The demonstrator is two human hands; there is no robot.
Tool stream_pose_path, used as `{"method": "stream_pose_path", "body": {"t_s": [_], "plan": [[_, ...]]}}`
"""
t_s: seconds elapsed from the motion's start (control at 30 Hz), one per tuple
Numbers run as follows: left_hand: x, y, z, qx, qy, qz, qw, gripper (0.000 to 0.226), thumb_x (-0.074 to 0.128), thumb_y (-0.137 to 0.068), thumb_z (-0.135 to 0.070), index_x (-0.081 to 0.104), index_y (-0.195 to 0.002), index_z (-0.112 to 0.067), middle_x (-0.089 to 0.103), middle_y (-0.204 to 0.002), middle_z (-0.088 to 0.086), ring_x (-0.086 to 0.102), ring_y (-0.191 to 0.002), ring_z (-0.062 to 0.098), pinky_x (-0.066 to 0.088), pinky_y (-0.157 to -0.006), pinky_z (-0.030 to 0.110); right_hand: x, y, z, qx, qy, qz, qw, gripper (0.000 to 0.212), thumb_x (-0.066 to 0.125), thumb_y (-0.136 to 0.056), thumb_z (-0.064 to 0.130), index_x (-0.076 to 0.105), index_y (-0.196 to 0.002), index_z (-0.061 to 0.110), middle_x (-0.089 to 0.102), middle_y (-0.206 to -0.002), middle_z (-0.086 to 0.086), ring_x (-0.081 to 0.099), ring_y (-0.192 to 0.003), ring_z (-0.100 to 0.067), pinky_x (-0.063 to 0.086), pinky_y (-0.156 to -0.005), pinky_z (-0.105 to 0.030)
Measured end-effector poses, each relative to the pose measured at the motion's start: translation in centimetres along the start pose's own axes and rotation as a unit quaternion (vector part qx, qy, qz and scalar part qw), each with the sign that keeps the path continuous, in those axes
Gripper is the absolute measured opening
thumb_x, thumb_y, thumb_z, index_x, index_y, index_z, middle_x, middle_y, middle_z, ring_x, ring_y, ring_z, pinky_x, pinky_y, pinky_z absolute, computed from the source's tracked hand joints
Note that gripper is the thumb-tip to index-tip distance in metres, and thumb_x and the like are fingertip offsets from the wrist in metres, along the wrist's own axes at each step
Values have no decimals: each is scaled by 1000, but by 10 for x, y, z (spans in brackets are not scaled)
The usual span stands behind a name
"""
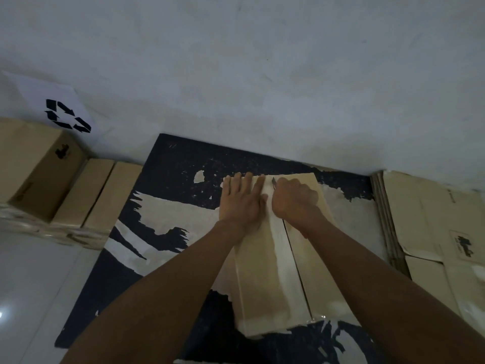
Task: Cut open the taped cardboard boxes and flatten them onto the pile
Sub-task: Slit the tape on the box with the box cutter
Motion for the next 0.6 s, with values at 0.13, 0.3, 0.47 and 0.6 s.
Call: {"method": "stream_pose_path", "body": {"t_s": [0.13,0.3,0.47,0.6], "plan": [[-1,1,0,0,-5,-10,1000,57,14,-105,-46,6,-158,-27,13,-164,7,6,-151,32,0,-123,50,15,27,-11,6,24,19,999,26,42,-101,22,50,-125,16,56,-121,-8,57,-111,-26,39,-81,-35],[1,1,0,1,-2,-25,1000,56,16,-105,-46,10,-158,-26,15,-164,7,10,-151,33,2,-123,51,30,71,-24,31,28,55,998,22,40,-101,22,51,-120,18,56,-118,-5,57,-110,-24,38,-82,-34],[1,2,2,22,12,-44,999,57,20,-105,-46,16,-157,-25,17,-164,9,12,-151,34,5,-123,51,36,119,-39,39,29,88,995,19,39,-102,22,51,-117,17,57,-114,-4,59,-105,-23,40,-81,-33],[-4,7,4,30,78,-91,992,45,33,-105,-35,49,-143,-17,31,-159,11,17,-151,30,8,-124,49,41,148,-44,63,20,93,994,20,40,-102,18,51,-118,16,57,-115,-3,59,-106,-23,37,-79,-31]]}}
Point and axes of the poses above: each hand's wrist, its own y-axis away from the middle knuckle, its own x-axis out of the palm, z = x × y, the point moved 3 cm from there along -y, towards the middle knuckle
